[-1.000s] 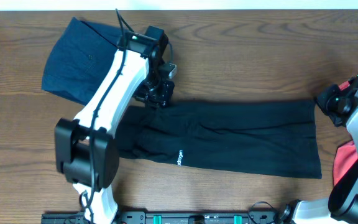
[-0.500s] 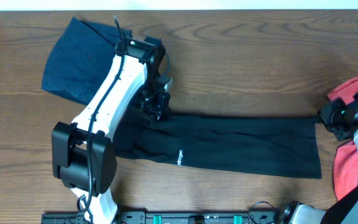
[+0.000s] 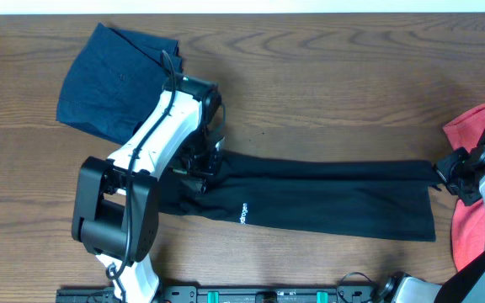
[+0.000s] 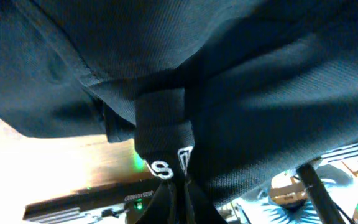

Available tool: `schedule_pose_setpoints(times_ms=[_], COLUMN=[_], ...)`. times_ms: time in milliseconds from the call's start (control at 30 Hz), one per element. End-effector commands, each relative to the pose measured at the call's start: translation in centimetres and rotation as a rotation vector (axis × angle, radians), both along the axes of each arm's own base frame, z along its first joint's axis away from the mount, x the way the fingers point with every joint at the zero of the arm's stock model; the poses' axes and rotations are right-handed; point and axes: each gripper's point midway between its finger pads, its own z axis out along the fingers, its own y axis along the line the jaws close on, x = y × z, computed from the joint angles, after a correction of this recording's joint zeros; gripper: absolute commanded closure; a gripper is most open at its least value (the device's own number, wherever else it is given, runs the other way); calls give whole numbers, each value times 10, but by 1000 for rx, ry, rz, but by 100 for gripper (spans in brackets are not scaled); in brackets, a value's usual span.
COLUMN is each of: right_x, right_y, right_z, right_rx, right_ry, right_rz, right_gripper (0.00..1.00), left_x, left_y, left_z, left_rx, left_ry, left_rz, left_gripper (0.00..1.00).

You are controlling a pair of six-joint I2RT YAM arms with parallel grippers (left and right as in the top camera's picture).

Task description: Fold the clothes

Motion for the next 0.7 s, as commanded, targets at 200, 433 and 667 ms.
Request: schedule_pose_setpoints(times_ms=[200, 433, 667], right_x=[-12, -20, -47], right_y=[-15, -12, -21], right_z=[1, -1, 0], right_rx=[-66, -59, -126], right_ry=[41, 79, 194], right_rz=[-50, -52, -116], right_gripper=[99, 87, 76], left_x=[-7, -5, -4], left_y=[8, 8, 8], left_z=[-10, -11, -11], left_rx=[39, 37, 36], left_ry=[13, 6, 2], left_rz=[9, 9, 9], left_gripper=[83, 63, 52])
